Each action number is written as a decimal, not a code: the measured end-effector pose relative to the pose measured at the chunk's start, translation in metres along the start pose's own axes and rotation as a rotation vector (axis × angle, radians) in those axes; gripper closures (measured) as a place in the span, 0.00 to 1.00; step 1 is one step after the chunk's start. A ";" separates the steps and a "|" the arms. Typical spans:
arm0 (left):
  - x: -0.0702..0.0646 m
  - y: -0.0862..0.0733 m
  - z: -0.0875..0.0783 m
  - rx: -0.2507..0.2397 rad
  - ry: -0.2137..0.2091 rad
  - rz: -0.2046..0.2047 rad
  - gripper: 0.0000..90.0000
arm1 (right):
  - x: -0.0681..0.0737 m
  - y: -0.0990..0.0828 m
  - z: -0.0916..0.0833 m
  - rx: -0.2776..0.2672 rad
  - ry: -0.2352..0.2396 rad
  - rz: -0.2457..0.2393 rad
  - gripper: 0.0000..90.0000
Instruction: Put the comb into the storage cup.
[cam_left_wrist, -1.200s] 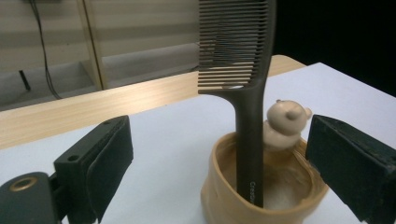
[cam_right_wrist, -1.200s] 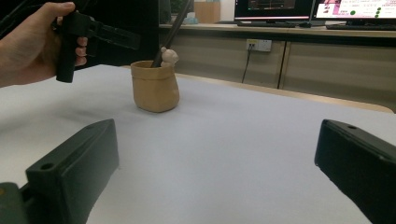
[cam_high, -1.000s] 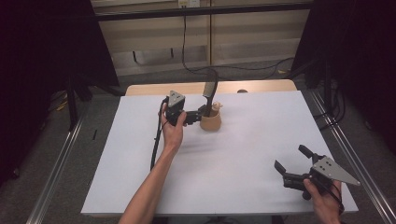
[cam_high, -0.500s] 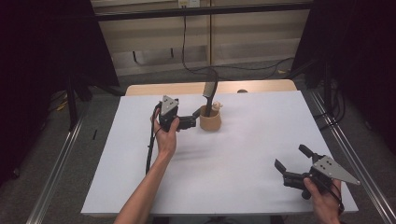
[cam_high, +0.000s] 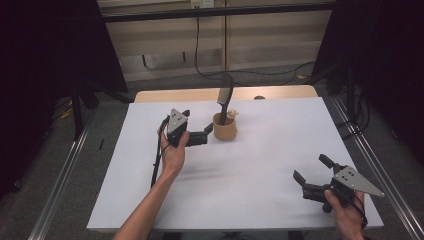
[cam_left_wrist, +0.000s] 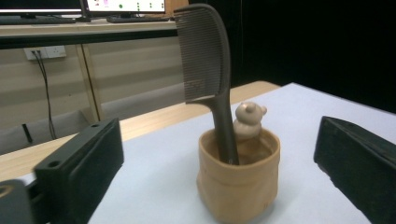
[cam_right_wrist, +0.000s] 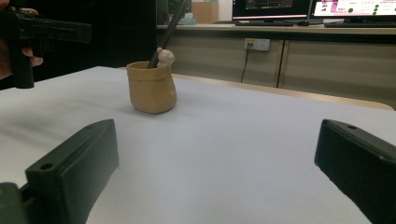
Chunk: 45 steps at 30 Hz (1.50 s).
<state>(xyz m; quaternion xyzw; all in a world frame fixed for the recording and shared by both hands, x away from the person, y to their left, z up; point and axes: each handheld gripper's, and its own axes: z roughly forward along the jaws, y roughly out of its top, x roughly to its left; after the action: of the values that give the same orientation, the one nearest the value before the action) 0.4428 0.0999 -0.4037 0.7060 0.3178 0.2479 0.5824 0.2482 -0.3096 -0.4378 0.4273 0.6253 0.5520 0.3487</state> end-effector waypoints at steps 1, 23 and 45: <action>0.001 -0.001 -0.001 -0.008 0.005 -0.016 0.01 | 0.000 0.000 0.001 0.002 0.000 -0.001 0.00; 0.003 -0.010 -0.071 -0.057 0.054 -0.017 0.01 | 0.004 0.001 0.001 -0.001 -0.013 -0.013 0.00; 0.003 -0.026 -0.123 -0.073 0.136 -0.023 0.03 | 0.004 0.001 0.000 -0.008 -0.021 -0.020 0.00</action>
<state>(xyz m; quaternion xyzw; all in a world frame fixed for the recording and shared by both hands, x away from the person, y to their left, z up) 0.3524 0.1874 -0.4048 0.6620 0.3553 0.3002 0.5876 0.2464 -0.3058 -0.4365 0.4256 0.6237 0.5464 0.3625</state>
